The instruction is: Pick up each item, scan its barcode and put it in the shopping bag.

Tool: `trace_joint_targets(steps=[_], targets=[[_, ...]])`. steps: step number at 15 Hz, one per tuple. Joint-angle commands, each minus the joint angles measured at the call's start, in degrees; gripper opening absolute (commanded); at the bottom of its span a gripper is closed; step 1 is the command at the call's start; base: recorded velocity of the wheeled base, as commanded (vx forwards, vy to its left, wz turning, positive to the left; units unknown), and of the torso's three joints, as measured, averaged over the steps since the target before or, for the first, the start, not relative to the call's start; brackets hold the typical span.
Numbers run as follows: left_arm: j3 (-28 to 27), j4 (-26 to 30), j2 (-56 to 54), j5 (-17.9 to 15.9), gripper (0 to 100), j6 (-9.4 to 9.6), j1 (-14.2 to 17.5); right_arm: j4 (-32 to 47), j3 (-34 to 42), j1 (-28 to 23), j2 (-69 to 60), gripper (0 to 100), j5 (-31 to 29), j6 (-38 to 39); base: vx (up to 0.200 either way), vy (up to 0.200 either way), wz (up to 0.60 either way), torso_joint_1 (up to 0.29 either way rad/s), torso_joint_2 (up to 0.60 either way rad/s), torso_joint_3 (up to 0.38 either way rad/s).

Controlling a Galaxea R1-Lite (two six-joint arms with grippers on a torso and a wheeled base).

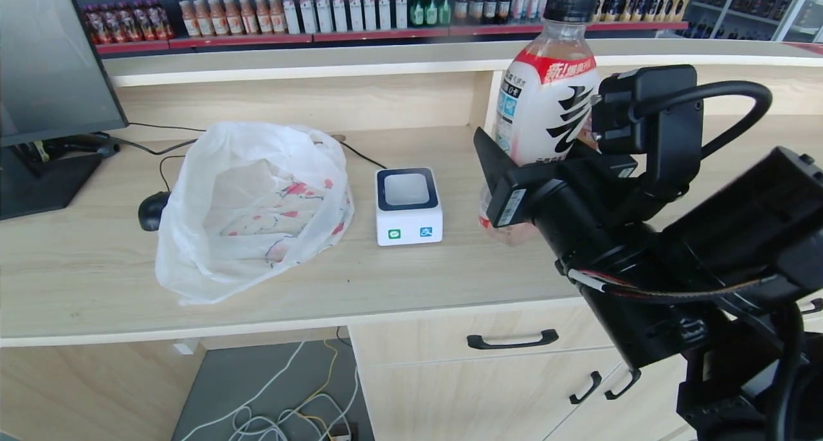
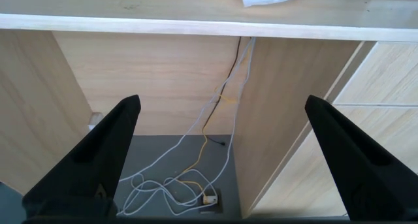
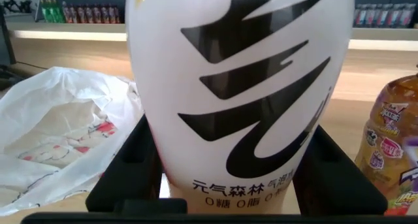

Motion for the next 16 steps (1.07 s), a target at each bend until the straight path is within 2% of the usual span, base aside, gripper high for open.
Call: trace_joint_targets(steps=[1,3,7,11,16], targets=[[0.0,-0.01,-0.02,0.0,100,-0.01,0.02,-0.02,-0.39,-2.16,0.26,0,-0.25,0.21,0.0,0.2,0.0,-0.007,0.01,0.002],[0.0,-0.01,-0.02,0.0,100,0.17,0.02,-0.02,-0.04,-2.95,0.26,0,0.01,0.47,0.0,0.2,0.0,-0.007,0.0,0.0],[0.0,-0.01,-0.02,0.0,100,0.17,0.02,-0.19,-0.22,-3.04,2.72,0,0.28,0.65,0.0,0.0,0.0,0.0,0.0,0.0],[0.0,-0.01,-0.02,0.0,100,0.17,0.02,2.53,-7.07,-3.66,5.27,0,-0.51,0.56,0.0,0.0,0.0,0.0,0.0,0.0],[0.0,-0.01,-0.02,0.0,100,0.17,0.02,4.2,-13.84,-6.56,9.4,0,-0.6,-6.21,0.0,0.0,0.0,0.0,0.0,0.0]])
